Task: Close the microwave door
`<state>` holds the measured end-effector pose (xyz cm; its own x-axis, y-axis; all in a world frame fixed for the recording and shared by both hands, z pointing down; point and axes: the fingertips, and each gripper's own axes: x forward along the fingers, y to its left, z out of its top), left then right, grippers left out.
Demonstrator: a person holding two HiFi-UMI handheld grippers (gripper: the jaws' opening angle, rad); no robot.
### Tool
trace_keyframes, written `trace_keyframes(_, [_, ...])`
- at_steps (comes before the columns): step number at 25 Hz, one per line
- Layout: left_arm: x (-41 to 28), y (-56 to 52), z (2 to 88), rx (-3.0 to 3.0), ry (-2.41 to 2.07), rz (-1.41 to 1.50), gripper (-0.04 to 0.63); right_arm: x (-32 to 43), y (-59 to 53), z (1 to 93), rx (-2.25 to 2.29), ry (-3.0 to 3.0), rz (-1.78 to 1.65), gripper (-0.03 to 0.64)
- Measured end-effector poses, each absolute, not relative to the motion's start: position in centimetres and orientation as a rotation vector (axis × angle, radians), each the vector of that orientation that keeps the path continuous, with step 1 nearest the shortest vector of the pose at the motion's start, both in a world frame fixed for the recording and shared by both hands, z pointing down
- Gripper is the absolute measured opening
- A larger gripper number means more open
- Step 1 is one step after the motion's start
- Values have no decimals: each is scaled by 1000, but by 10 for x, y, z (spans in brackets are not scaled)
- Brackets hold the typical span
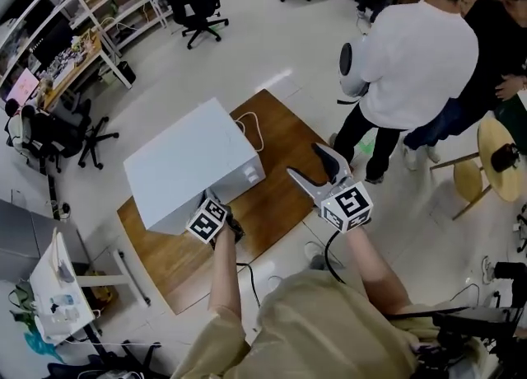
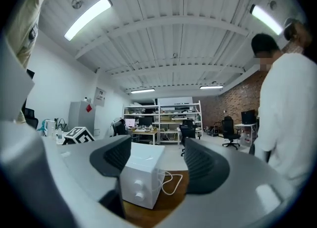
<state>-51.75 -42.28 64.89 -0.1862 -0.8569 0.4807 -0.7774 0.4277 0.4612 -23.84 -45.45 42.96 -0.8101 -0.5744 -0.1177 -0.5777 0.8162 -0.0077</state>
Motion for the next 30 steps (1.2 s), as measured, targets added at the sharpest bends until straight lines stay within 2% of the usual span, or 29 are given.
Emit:
trace_keyframes(12, [-489, -409, 664, 1482, -2091, -97, 2, -214, -443, 456, -859, 2855, 6, 325])
trace_keyframes(22, [-449, -337, 534, 1889, -2401, -153, 24, -219, -417, 478, -713, 2828, 16, 325])
trace_keyframes(26, [-425, -309, 519, 2060, -2546, 54, 115, -221, -409, 482, -681, 2803, 21, 325])
trace_keyframes(30, [-411, -295, 528, 2100, -2577, 58, 281, -226, -406, 491, -701, 2799, 51, 324])
